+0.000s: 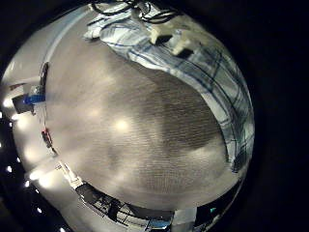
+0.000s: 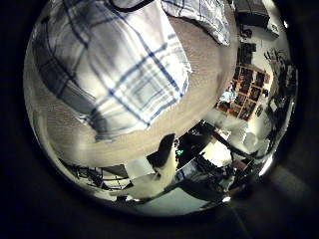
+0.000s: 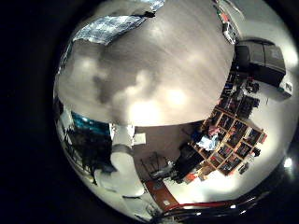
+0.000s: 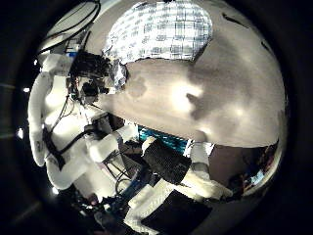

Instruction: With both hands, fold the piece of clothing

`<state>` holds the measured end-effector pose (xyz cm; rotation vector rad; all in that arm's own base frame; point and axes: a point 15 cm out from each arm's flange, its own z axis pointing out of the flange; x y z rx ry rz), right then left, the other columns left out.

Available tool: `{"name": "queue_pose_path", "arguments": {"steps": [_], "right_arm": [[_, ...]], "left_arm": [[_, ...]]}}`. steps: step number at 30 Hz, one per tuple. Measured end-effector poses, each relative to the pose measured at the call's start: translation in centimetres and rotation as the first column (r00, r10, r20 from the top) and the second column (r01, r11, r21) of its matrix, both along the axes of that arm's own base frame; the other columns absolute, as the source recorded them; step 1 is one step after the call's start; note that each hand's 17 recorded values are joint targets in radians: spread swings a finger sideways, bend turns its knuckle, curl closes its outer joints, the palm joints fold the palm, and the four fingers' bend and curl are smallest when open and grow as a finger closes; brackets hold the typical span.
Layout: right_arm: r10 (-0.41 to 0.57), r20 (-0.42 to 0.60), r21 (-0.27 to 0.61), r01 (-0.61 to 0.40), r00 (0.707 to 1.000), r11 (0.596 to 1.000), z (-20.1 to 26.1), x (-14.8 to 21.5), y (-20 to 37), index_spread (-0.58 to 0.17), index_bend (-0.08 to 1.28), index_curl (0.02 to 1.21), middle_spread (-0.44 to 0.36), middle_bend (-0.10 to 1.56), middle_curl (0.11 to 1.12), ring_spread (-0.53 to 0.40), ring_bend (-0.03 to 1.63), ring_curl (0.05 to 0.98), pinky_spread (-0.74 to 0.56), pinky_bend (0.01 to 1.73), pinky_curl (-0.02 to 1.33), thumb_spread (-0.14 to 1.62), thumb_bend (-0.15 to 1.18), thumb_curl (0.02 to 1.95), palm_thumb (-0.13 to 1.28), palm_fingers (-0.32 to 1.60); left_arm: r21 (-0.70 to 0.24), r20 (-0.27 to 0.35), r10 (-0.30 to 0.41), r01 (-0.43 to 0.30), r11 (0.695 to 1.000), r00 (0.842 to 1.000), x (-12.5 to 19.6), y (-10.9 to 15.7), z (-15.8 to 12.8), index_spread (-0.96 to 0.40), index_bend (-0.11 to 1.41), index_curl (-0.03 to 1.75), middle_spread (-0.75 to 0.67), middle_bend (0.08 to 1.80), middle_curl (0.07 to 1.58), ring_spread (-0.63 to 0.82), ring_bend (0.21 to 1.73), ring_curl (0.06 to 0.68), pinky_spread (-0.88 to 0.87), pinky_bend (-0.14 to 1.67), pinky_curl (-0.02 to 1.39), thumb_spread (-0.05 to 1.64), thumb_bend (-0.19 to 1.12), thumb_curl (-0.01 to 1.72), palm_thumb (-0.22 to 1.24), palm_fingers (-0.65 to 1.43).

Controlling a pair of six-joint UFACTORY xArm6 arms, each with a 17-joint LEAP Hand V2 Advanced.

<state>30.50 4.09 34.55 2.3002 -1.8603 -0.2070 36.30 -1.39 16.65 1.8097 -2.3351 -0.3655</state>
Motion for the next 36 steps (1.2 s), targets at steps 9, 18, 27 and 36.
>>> {"name": "queue_pose_path", "arguments": {"steps": [9,18,27,36], "right_arm": [[0.003,-0.005,0.002,-0.003,1.0,1.0,-0.4,0.3,0.0,-0.388,0.17,0.3,-0.046,0.35,0.37,-0.051,0.71,0.192,0.35,0.66,0.12,1.23,-0.02,0.26,0.35,0.31],[0.019,-0.027,-0.003,-0.019,0.999,1.0,-4.0,3.1,1.0,-0.377,0.16,0.3,-0.07,0.37,0.38,-0.115,0.77,0.208,0.25,0.64,0.11,1.2,-0.01,0.27,0.4,0.36],[0.055,-0.031,-0.016,-0.056,0.998,0.998,-9.8,6.7,4.5,-0.317,0.15,0.29,-0.112,0.4,0.39,-0.18,0.86,0.242,0.11,0.68,0.11,1.15,-0.02,0.3,0.46,0.38],[0.081,-0.049,-0.083,-0.085,0.995,0.993,-14.9,7.5,8.7,-0.302,0.16,0.3,-0.191,0.46,0.44,-0.26,0.97,0.296,-0.15,0.83,0.12,1.08,-0.01,0.34,0.55,0.54]], "left_arm": [[0.036,0.033,0.027,-0.028,0.999,0.999,1.5,-0.7,0.4,-0.16,0.23,0.43,-0.15,0.79,0.58,-0.24,1.03,0.279,-0.15,0.53,0.38,1.01,0.11,0.39,0.62,1.09],[0.033,0.058,0.014,-0.016,0.999,0.998,1.4,-1.3,4.5,-0.44,0.44,0.67,-0.39,0.93,0.81,-0.44,1.32,0.457,-0.51,1.04,0.62,1.06,0.12,0.47,0.82,1.11],[0.037,0.029,-0.032,0.031,0.999,0.999,-0.6,-2.8,10.0,-0.59,0.49,0.9,-0.5,0.97,0.94,-0.45,1.4,0.503,-0.58,1.16,0.68,1.07,0.05,0.53,0.86,1.03],[0.038,0.006,-0.052,0.052,0.998,0.999,-1.9,-3.1,12.2,-0.67,0.43,1.09,-0.55,0.97,1.02,-0.44,1.43,0.517,-0.59,1.2,0.69,1.07,-0.01,0.57,0.88,1.0]]}}
